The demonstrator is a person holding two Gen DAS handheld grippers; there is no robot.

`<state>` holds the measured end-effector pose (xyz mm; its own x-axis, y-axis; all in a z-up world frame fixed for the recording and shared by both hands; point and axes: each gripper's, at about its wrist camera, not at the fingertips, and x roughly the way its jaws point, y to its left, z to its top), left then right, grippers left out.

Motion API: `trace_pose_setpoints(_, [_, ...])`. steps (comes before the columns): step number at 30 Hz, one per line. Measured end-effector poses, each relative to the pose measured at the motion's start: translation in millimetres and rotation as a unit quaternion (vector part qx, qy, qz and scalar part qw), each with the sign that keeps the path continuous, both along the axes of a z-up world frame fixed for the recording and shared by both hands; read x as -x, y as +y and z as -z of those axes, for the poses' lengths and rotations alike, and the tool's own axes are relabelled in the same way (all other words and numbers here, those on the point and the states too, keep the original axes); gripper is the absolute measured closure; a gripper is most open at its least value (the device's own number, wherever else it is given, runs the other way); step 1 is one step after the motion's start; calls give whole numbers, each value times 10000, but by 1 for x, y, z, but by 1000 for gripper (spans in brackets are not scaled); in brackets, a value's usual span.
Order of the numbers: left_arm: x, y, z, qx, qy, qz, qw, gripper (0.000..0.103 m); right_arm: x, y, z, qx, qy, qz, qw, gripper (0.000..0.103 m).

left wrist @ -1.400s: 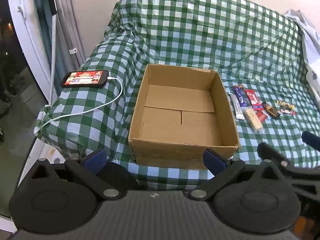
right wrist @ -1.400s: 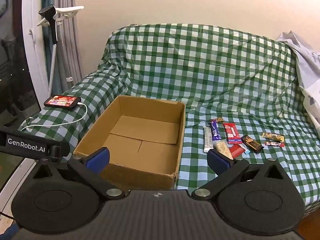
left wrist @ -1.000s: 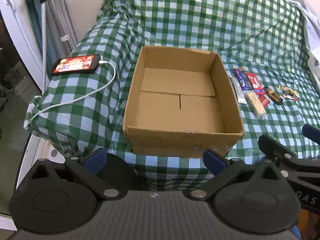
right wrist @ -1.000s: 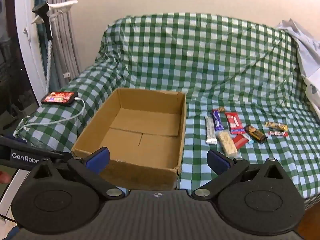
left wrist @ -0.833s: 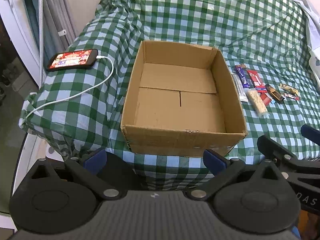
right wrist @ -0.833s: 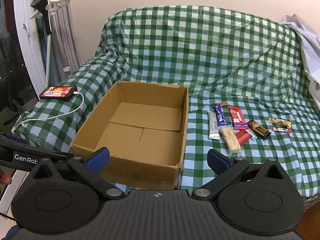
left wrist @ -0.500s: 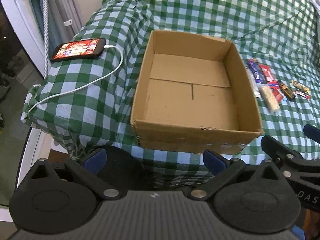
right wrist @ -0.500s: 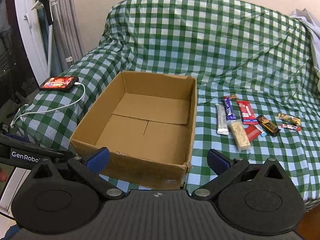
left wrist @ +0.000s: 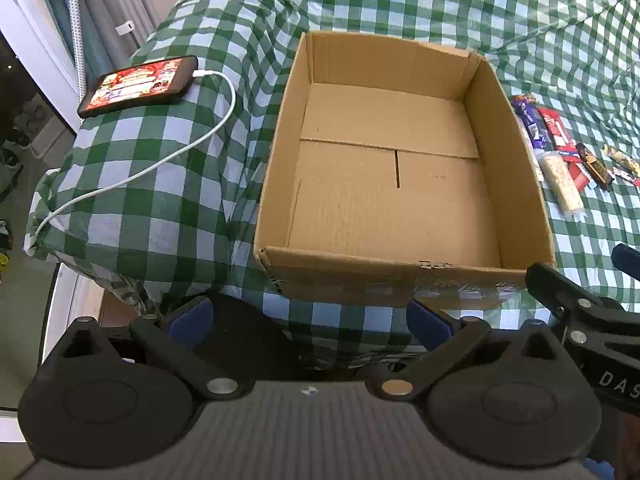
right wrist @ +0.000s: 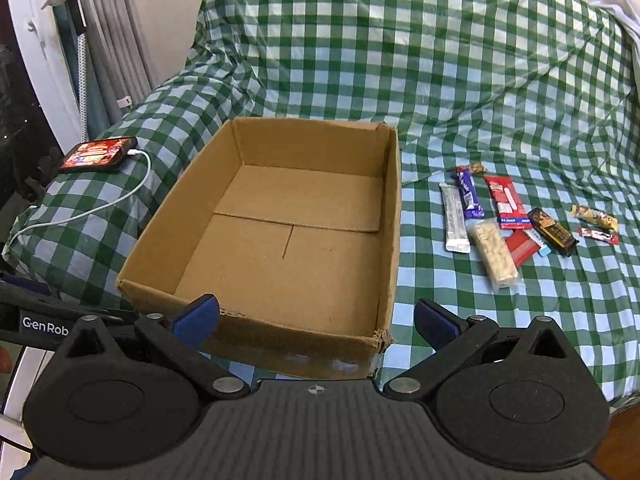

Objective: Organize snacks
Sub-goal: 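Move both tools from the box toward the row of snacks, then grasp the clear granola bar with left tool while right tool grasps dark brown biscuit pack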

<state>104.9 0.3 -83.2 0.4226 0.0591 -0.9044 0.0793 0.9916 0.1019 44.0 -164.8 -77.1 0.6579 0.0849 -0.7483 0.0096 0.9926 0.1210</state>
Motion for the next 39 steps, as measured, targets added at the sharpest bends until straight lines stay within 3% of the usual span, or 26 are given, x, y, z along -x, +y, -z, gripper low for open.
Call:
trace_pose_setpoints(11, [-7, -9, 8, -187, 207, 34, 9996, 0, -7, -12, 14, -166, 186, 97, 9996, 0])
trace_pose_setpoints(26, [12, -26, -12, -276, -56, 248, 9993, 0, 18, -32, -3, -247, -191, 399, 9987, 0])
trace_pose_setpoints(32, [15, -57, -15, -227, -32, 573, 9981, 0, 30, -68, -2, -246, -310, 846, 9956, 0])
trace_pose_setpoints(39, [0, -122, -26, -22, -131, 1167, 9931, 0, 42, -147, 7, -187, -377, 1885, 9812, 0])
